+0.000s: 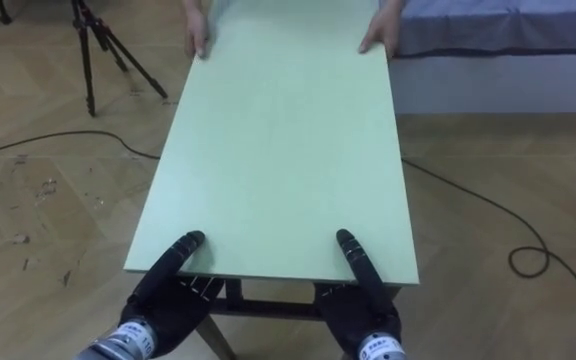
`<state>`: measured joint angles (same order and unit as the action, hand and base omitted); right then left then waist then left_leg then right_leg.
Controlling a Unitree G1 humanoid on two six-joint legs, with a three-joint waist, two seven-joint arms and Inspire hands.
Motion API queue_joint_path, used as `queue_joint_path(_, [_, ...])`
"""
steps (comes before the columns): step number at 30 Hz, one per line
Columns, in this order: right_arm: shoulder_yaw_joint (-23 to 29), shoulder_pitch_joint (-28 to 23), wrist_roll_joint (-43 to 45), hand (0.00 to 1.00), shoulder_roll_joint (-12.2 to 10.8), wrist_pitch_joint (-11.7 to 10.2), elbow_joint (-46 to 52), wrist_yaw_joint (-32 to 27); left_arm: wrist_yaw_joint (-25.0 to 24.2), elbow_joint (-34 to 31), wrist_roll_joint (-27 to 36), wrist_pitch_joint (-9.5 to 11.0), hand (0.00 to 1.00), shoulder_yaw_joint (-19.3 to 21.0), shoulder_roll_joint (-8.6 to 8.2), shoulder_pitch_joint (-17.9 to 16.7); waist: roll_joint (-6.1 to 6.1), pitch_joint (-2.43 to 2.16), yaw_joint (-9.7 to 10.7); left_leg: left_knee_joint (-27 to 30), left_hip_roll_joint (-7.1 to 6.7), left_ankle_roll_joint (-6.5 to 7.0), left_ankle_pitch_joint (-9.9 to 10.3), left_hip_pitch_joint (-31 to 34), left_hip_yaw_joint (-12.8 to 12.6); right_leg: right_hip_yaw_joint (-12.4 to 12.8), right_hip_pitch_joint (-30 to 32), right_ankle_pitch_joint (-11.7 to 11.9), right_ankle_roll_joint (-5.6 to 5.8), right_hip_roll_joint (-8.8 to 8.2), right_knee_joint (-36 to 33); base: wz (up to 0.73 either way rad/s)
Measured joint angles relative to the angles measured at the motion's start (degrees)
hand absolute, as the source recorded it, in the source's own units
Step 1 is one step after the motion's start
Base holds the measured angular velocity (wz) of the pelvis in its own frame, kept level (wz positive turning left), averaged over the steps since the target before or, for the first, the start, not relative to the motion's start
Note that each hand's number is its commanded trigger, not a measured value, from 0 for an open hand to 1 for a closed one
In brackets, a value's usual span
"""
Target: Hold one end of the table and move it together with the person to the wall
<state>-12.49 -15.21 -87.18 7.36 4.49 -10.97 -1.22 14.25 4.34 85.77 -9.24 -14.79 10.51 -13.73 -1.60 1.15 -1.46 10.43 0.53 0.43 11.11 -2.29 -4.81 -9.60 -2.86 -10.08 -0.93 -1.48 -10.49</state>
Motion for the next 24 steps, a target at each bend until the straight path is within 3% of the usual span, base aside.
queue_joint_path(7, [-0.01,-0.15,-0.06,1.0,0.11,-0.3,1.75,-1.25,-0.71,-0.37,-2.38,0.69,1.0,0.48,-1.56,-0.33,0.03,0.01,-0.21,0.07,-0.01,0.0,0.0,0.02,-0.15,-0.18,-0.01,0.0,0.0,-0.02,-0.07,0.0])
queue_joint_path(14, [0.09,-1.28,0.58,1.0,1.55,-0.94,7.22,-1.81,-6.27,-1.39,-4.66,1.31,1.0,1.13,-2.79,-1.38,0.57,-0.12,-0.33,0.12,0.0,0.0,0.0,-0.22,-0.57,0.13,-0.09,-0.02,0.02,-0.02,-0.12,-0.02])
queue_joint_path(24, [0.21,-4.57,1.22,1.0,1.15,-2.22,12.47,-1.31,-11.03,-3.72,-8.02,2.02,1.0,1.73,-3.83,-3.36,0.66,-0.22,-0.03,0.39,0.06,0.0,0.0,-0.31,-1.15,0.75,-0.06,-0.02,0.03,0.06,-0.18,-0.03])
